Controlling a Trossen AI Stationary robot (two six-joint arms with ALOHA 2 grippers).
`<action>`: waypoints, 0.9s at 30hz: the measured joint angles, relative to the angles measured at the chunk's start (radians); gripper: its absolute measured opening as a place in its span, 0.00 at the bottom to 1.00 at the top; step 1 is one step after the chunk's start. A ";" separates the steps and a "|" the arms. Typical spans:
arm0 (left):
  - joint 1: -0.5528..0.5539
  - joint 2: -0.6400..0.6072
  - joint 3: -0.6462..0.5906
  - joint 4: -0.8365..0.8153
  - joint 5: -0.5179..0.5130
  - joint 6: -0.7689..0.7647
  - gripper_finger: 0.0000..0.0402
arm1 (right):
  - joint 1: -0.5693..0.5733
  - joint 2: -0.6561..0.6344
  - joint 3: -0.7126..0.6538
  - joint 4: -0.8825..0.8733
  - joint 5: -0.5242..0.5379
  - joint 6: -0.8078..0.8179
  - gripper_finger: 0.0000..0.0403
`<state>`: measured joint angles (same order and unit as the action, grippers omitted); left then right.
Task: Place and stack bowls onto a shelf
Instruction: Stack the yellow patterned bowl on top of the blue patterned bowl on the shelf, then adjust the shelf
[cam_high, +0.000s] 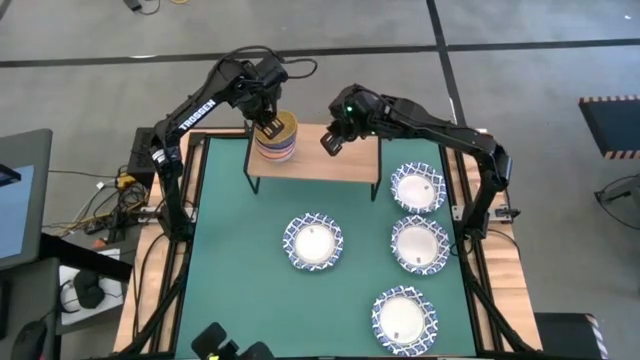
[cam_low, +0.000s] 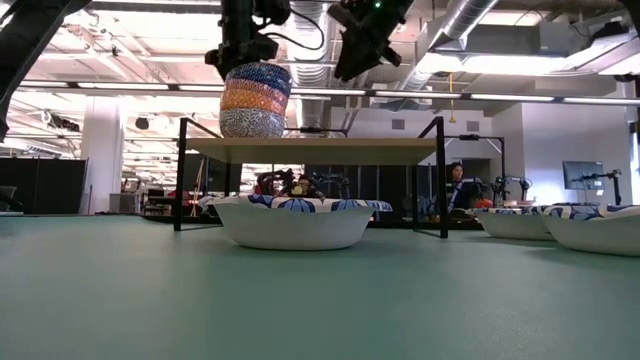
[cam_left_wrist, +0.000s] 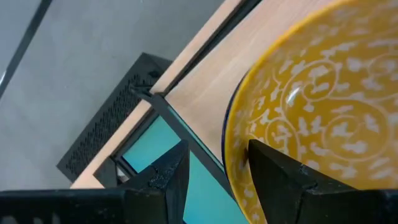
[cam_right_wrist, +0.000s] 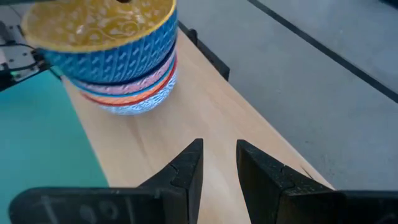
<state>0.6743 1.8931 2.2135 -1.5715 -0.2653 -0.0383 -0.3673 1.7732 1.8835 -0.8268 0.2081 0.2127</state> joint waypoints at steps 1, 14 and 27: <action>0.000 0.000 -0.003 0.000 0.000 0.000 0.37 | 0.000 -0.007 0.000 -0.009 0.000 0.000 0.30; -0.010 -0.089 -0.003 0.000 -0.037 -0.017 0.37 | 0.000 -0.020 0.000 -0.003 0.004 -0.001 0.30; -0.040 -0.347 -0.035 0.127 0.054 -0.032 0.37 | 0.023 -0.030 0.000 -0.085 -0.185 0.004 0.30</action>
<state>0.6345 1.5457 2.1785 -1.4448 -0.2113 -0.0705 -0.3443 1.7428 1.8835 -0.9122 0.0231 0.2169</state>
